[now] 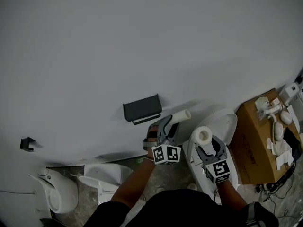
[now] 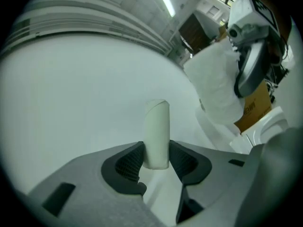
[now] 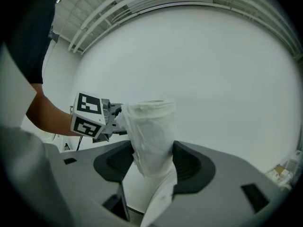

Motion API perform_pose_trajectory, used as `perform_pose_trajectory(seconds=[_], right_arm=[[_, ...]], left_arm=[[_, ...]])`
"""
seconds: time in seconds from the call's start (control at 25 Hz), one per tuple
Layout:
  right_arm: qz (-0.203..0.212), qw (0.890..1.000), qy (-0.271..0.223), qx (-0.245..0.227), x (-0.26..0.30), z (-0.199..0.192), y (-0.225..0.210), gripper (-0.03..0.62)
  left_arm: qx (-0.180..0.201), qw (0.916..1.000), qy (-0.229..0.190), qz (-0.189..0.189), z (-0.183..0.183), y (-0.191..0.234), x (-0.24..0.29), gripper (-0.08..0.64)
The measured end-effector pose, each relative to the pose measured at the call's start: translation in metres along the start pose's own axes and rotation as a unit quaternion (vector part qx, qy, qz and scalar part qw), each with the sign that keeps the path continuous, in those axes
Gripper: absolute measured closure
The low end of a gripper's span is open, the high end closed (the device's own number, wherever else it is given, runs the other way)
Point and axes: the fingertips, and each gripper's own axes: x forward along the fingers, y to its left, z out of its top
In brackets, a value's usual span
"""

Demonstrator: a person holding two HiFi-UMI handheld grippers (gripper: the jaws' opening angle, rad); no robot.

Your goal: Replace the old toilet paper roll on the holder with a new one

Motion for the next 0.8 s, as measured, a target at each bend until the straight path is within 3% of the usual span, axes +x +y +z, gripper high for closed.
perform_pose_trajectory(seconds=[0.16, 0.32, 0.56, 0.8], right_arm=[[0.007, 1.0, -0.003, -0.004, 0.005, 0.003, 0.005, 0.341], [0.02, 1.0, -0.007, -0.017, 0.012, 0.01, 0.016, 0.341], [0.027, 0.999, -0.017, -0.017, 0.02, 0.019, 0.028, 0.341], [0.044, 0.999, -0.026, -0.014, 0.033, 0.025, 0.045, 0.341]], left_arm=[[-0.078, 0.9963, -0.027, 0.02, 0.007, 0.006, -0.022, 0.388], [-0.156, 0.9858, -0.052, 0.032, 0.007, 0.015, -0.044, 0.39], [-0.283, 0.9529, -0.098, 0.049, 0.002, 0.035, -0.077, 0.391], [-0.353, 0.9256, -0.119, 0.068, -0.007, 0.048, -0.106, 0.391]])
